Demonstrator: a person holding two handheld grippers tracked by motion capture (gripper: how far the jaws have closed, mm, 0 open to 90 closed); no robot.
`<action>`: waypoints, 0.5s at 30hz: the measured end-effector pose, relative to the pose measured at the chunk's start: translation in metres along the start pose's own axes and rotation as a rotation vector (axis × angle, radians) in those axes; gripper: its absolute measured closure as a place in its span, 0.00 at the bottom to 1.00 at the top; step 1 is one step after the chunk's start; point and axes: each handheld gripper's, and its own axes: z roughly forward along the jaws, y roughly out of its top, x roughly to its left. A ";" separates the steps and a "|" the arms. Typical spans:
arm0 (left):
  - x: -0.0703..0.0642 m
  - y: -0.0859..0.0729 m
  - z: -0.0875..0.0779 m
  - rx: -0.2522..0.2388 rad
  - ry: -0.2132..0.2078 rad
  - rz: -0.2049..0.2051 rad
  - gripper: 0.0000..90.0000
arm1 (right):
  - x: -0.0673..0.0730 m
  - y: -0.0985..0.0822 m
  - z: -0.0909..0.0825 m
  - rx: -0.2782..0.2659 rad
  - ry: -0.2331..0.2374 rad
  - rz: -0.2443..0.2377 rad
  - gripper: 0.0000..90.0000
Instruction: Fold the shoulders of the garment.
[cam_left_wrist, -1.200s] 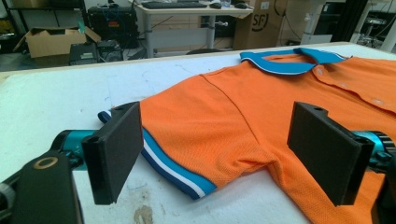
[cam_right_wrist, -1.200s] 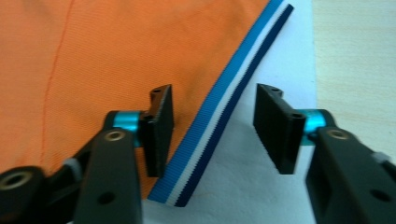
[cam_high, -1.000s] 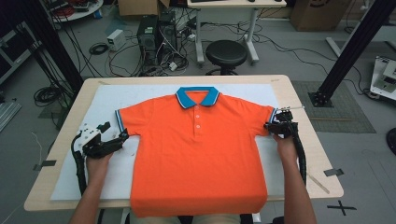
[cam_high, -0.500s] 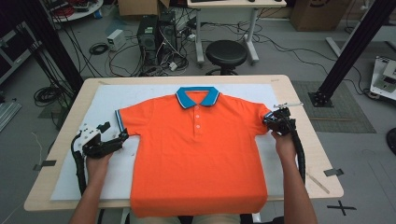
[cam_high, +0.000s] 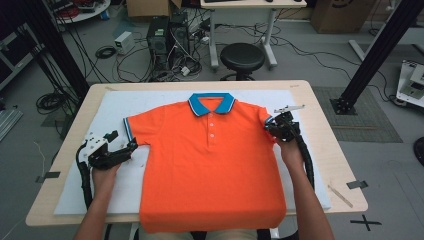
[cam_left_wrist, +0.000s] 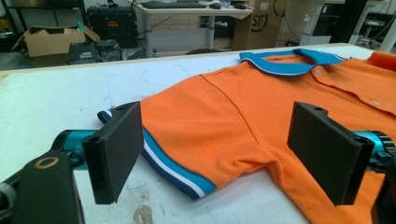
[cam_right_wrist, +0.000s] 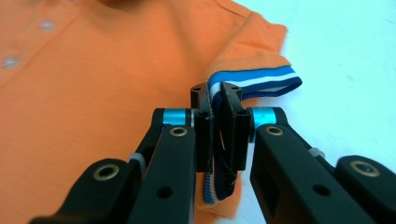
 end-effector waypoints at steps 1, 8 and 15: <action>0.000 0.000 0.000 0.000 0.000 0.001 0.21 | 0.003 0.001 0.001 -0.001 0.001 -0.011 0.94; 0.000 0.000 0.000 -0.002 -0.001 -0.002 0.21 | 0.026 0.008 0.016 0.032 0.040 -0.065 0.92; 0.000 0.000 0.000 -0.001 -0.002 0.003 0.21 | 0.029 0.012 0.014 -0.021 0.022 -0.022 0.63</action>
